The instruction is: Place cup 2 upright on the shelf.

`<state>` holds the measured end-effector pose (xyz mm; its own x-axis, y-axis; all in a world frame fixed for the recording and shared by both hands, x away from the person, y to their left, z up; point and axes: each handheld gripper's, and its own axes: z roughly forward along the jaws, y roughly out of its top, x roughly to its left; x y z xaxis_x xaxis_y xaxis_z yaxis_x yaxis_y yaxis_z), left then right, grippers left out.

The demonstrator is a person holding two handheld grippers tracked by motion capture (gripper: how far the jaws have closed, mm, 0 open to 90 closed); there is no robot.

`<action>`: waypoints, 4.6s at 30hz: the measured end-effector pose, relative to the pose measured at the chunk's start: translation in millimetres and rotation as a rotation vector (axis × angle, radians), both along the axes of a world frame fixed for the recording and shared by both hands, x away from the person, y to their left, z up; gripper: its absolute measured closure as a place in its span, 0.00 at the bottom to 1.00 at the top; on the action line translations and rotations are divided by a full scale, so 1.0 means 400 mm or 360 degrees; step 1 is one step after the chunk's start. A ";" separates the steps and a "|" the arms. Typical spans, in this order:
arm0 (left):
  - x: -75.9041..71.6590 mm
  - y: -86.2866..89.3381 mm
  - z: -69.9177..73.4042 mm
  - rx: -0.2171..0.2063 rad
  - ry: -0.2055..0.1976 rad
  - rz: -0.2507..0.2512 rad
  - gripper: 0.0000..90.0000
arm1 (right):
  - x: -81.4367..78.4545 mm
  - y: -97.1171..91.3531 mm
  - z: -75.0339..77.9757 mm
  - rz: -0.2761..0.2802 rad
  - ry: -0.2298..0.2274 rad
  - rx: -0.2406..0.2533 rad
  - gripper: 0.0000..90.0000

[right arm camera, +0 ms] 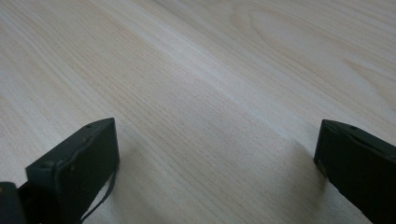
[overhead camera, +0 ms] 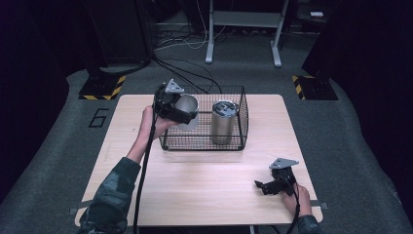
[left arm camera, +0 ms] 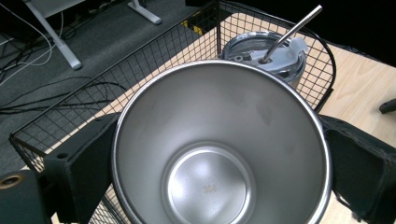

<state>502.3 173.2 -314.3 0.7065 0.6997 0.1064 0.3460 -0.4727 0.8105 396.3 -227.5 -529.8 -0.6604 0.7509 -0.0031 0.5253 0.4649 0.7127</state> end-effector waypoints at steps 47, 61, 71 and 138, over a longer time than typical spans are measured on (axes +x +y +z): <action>0.172 -0.049 -0.114 0.0085 0.0168 0.0179 0.06 | 0.000 -0.002 0.000 0.0010 -0.0002 -0.0003 0.00; 0.197 -0.050 -0.142 0.0103 0.0211 0.0205 0.06 | 0.000 -0.001 0.001 0.0007 0.0001 -0.0006 0.00; 0.211 -0.061 -0.161 0.0146 0.0237 0.0212 0.06 | 0.000 0.000 0.000 0.0001 -0.0002 0.0000 0.00; 0.231 -0.067 -0.203 0.0175 0.0426 0.0268 0.00 | -0.001 0.000 0.000 -0.0003 0.0000 0.0006 0.00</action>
